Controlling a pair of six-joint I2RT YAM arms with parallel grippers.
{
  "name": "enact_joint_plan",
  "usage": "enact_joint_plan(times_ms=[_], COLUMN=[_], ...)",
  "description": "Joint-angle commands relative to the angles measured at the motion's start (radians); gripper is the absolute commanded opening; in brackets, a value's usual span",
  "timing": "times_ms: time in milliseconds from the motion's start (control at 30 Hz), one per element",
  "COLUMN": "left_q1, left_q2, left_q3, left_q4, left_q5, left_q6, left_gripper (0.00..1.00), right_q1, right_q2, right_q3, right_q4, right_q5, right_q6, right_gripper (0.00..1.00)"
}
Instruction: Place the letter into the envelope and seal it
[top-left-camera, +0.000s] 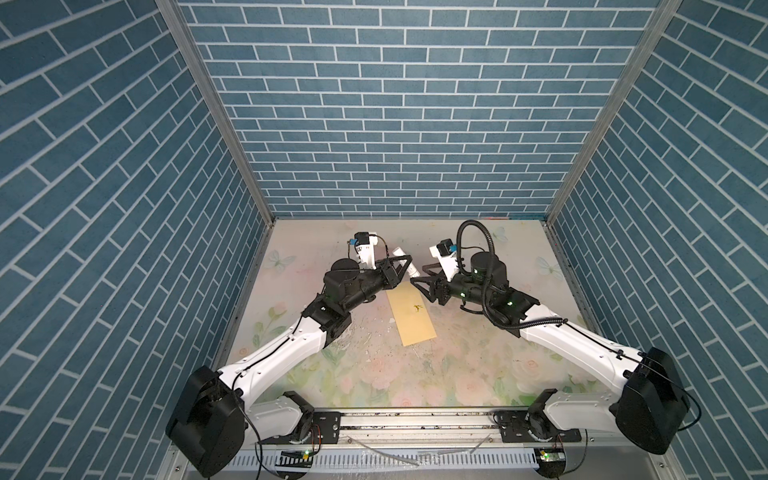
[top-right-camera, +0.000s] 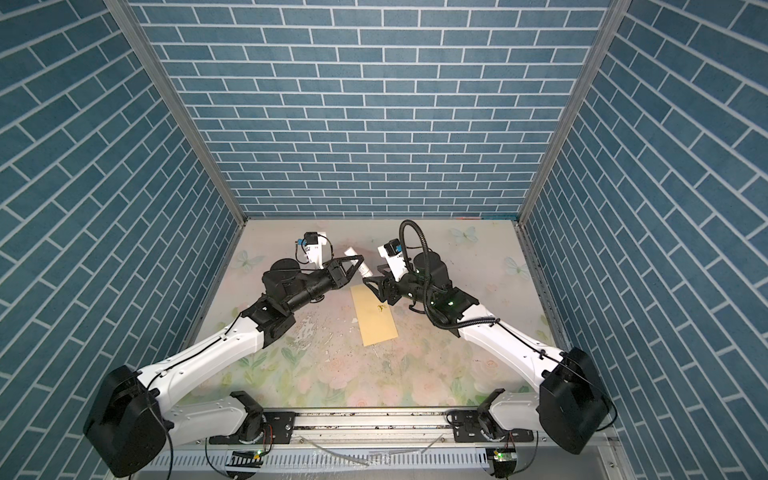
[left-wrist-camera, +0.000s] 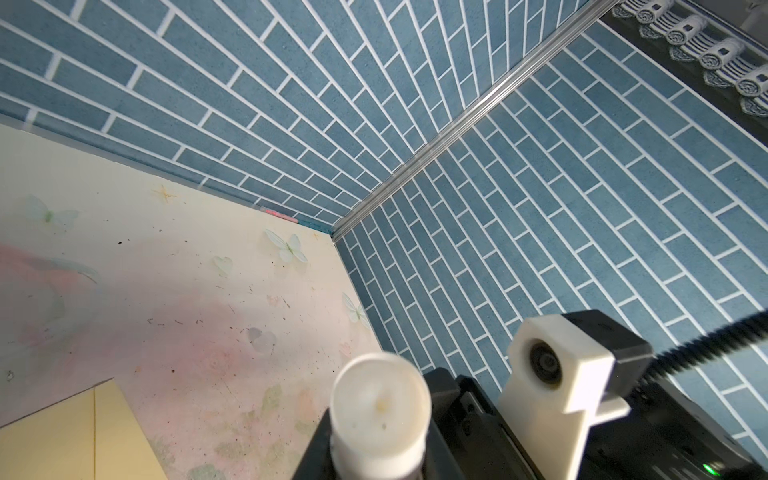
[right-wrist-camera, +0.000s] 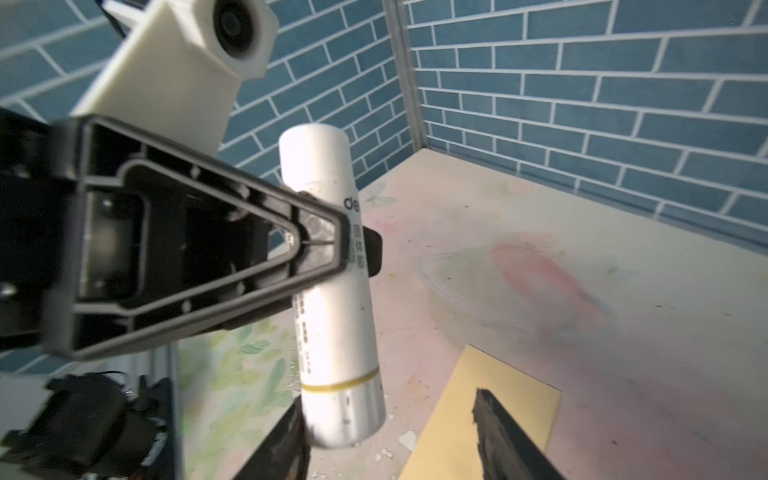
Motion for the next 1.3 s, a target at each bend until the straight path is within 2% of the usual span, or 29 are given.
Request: enact_joint_plan(times_ms=[0, 167, 367, 600, 800, 900, 1000, 1067, 1167, 1267], left_q1=[0.003, 0.003, 0.003, 0.003, 0.003, 0.004, 0.003, 0.003, 0.003, 0.004], left_q2=[-0.023, -0.024, -0.018, -0.017, -0.012, -0.010, -0.004, 0.001, 0.009, 0.016], left_q3=[0.007, 0.007, 0.009, 0.005, 0.004, 0.004, 0.004, 0.004, 0.004, 0.004], left_q4=[0.005, 0.005, 0.010, 0.013, 0.012, 0.007, 0.011, 0.015, 0.021, 0.027], left_q5=[0.028, 0.032, 0.036, 0.038, 0.031, 0.022, 0.019, 0.020, 0.020, 0.020], left_q6=[0.005, 0.005, 0.004, -0.001, 0.000, 0.003, 0.001, -0.001, -0.007, -0.013], left_gripper=[0.00, 0.00, 0.00, 0.00, 0.00, 0.00, 0.00, 0.00, 0.00, 0.00], right_q1=[-0.044, -0.072, -0.077, -0.077, -0.076, -0.056, 0.023, 0.110, 0.217, 0.288], right_q2=[0.028, 0.067, 0.088, 0.105, 0.082, 0.033, -0.013, -0.016, 0.028, 0.106], right_q3=[-0.049, -0.068, -0.059, -0.048, -0.038, -0.025, 0.022, 0.062, 0.114, 0.139], right_q4=[0.205, 0.340, 0.358, 0.359, 0.297, 0.163, -0.023, -0.110, -0.145, -0.095], right_q5=[-0.270, -0.340, -0.358, -0.367, -0.279, -0.086, 0.255, 0.543, 0.878, 1.132], right_q6=[0.172, 0.263, 0.280, 0.295, 0.260, 0.160, -0.007, -0.141, -0.291, -0.426], right_gripper=[0.59, 0.51, 0.40, 0.16, 0.00, 0.00, 0.00, 0.00, 0.00, 0.00])
